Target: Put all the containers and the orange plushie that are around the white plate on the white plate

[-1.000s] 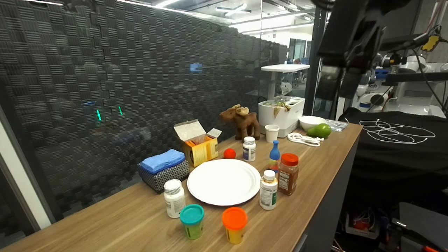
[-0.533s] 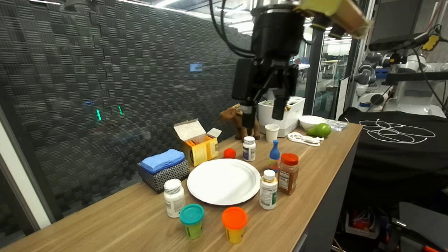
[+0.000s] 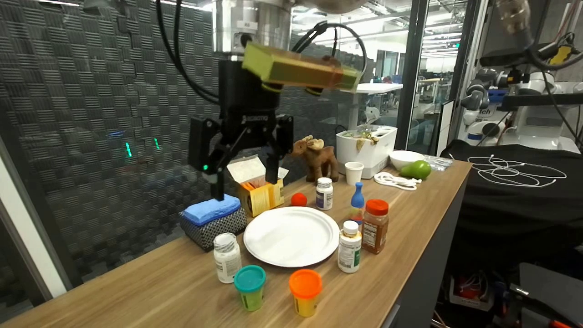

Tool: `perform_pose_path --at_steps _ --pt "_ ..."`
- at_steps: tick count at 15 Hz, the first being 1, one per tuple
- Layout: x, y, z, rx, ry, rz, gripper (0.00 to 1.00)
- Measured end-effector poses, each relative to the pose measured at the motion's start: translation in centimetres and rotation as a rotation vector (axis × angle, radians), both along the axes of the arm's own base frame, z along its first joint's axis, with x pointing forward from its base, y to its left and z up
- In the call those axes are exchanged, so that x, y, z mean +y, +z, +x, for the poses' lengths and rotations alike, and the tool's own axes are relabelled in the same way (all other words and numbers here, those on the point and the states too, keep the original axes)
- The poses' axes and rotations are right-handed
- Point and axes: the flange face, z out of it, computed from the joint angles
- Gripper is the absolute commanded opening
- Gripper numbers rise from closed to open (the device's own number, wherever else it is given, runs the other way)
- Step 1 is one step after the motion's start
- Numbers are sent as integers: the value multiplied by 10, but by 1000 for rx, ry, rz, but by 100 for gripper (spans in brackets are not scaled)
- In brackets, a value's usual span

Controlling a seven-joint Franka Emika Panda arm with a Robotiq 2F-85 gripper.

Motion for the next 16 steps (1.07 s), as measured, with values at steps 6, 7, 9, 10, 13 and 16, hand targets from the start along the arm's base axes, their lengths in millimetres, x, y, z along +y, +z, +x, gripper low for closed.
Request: perform_pose_path --at_steps 6,7,9,10,13,16 --pt "39 -59 15 -21 74 -53 100" --pt "40 -67 17 -30 84 -71 100" --pt "39 -79 23 -52 104 -111 100" --pt "37 -83 26 -62 111 -128 100" --pt "30 -94 37 -82 117 -166 100" --pt "25 -103 47 -79 105 -173 100"
